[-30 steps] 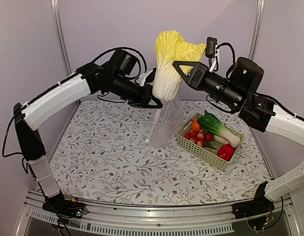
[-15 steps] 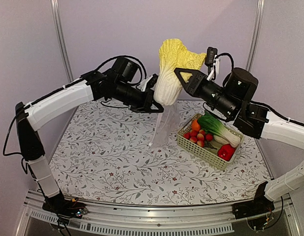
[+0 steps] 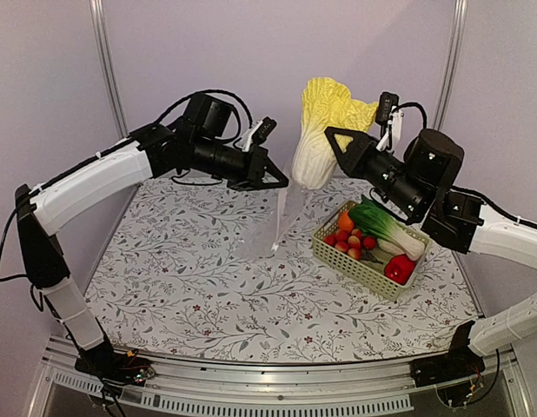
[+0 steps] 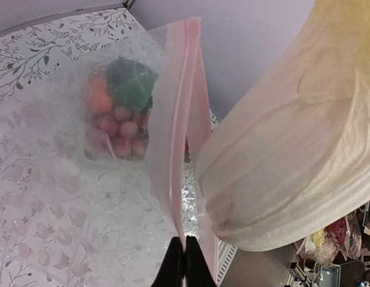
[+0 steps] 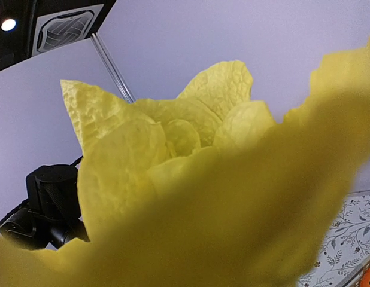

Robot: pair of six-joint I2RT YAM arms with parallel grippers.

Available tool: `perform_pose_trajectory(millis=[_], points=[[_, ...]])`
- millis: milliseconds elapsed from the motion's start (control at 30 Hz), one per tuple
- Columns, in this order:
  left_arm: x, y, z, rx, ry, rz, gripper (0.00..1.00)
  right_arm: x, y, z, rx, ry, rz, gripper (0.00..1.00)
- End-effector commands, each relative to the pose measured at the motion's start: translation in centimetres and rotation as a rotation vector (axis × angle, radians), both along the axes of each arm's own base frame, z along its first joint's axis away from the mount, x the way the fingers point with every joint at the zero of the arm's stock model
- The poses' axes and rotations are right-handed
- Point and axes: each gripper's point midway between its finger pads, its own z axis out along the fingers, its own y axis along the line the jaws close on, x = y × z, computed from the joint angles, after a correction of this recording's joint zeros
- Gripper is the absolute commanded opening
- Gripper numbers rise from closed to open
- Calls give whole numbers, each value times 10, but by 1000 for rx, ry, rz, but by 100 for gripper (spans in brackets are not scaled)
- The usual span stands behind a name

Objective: Place the food in the zip-top bag and seal the zipper
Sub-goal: Place the fake vegetable in the zipper food storage bag.

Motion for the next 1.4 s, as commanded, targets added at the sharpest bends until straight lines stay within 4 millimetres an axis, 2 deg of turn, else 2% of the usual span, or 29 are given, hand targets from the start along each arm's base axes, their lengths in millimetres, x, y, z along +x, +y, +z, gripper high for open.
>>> perform_pose_trajectory(millis=[0, 300, 400, 567, 767, 1033, 1233, 1367], points=[[-2, 7, 17, -44, -27, 4, 0, 3, -11, -1, -40, -19, -66, 0], [-3, 8, 24, -91, -29, 11, 0, 19, -3, -24, -152, 8, -118, 0], [-3, 6, 20, -98, -16, 9, 0, 20, 3, -20, -134, 9, -103, 0], [-2, 1, 7, -108, 18, 10, 0, 24, 8, -14, -46, 50, -126, 0], [-1, -1, -3, -102, 28, 22, 0, 34, 0, -20, 137, 148, -193, 0], [2, -2, -9, -103, 26, 48, 0, 32, 9, -29, 220, 200, -196, 0], [8, -1, -15, -117, 24, 83, 0, 32, -5, -53, 354, 299, -239, 0], [14, 2, -23, -97, 20, 120, 0, 28, -11, -46, 425, 314, -228, 0]])
